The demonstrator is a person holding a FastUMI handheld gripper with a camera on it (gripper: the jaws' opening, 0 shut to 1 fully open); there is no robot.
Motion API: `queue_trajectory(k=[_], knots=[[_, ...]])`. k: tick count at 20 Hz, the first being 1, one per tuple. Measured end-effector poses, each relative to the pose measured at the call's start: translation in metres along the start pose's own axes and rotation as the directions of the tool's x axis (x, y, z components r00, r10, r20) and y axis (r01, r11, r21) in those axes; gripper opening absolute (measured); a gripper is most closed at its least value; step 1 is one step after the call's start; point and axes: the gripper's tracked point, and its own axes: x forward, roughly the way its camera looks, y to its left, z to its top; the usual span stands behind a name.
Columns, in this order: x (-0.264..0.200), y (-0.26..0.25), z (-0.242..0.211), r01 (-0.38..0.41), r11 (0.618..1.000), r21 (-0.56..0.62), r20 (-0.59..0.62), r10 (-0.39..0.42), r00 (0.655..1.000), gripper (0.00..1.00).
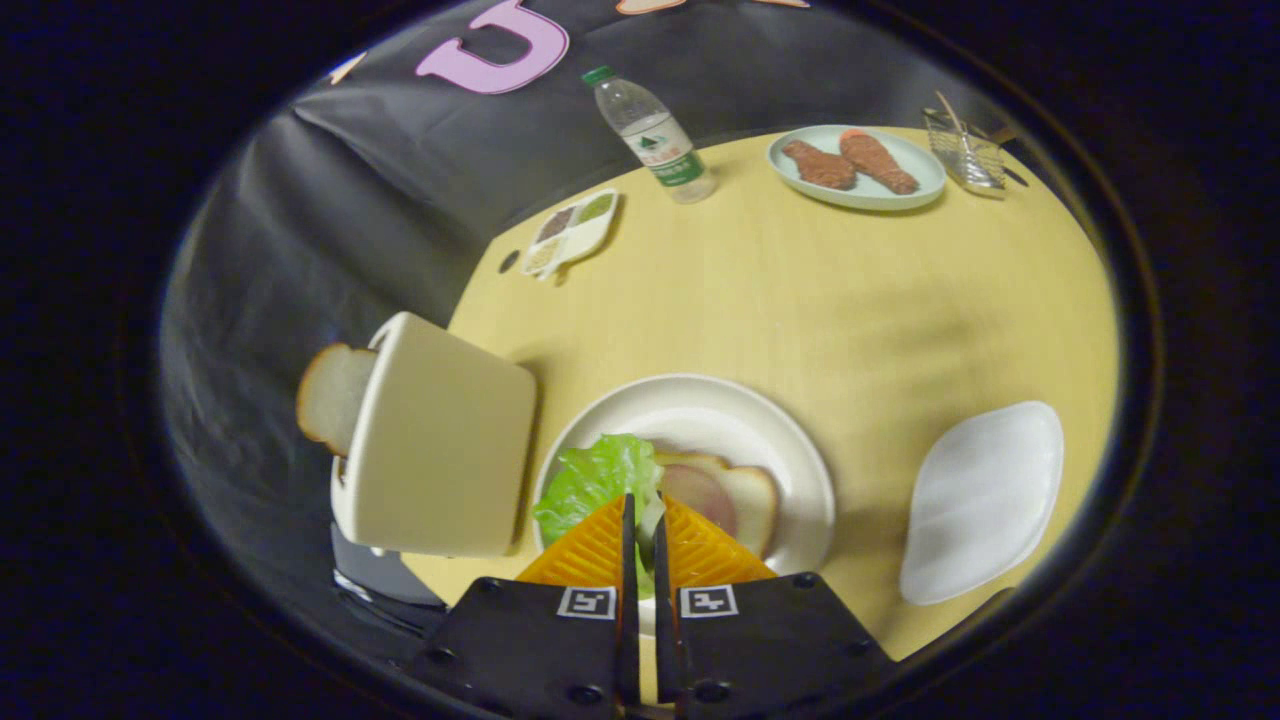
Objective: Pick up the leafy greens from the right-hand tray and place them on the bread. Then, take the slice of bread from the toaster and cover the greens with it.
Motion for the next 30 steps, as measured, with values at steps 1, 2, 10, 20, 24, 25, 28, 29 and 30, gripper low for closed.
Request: queue_trajectory(k=[1,2,10,20,24,25,28,29,30], knots=[[0.001,-0.005,0.000,0.024,1.000,-0.002,0.001,-0.024,1.000,0.10],[0.002,-0.008,-0.002,0.042,0.999,-0.006,0.003,-0.042,0.999,0.10],[-0.001,-0.032,-0.011,0.209,0.964,-0.163,-0.002,-0.212,0.977,0.41],[-0.062,0.021,0.000,0.035,0.999,-0.026,0.018,-0.034,0.999,0.96],[-0.085,0.068,-0.002,-0.039,0.999,0.036,-0.023,0.040,0.999,1.00],[-0.089,0.079,-0.005,-0.044,0.998,0.045,-0.045,0.046,0.998,1.00],[-0.094,0.113,-0.006,-0.058,0.997,0.055,-0.116,0.064,0.991,1.00],[-0.093,0.126,-0.003,-0.066,0.996,0.058,-0.134,0.073,0.988,1.00],[-0.093,0.140,0.000,-0.074,0.994,0.082,-0.141,0.085,0.986,1.00]])
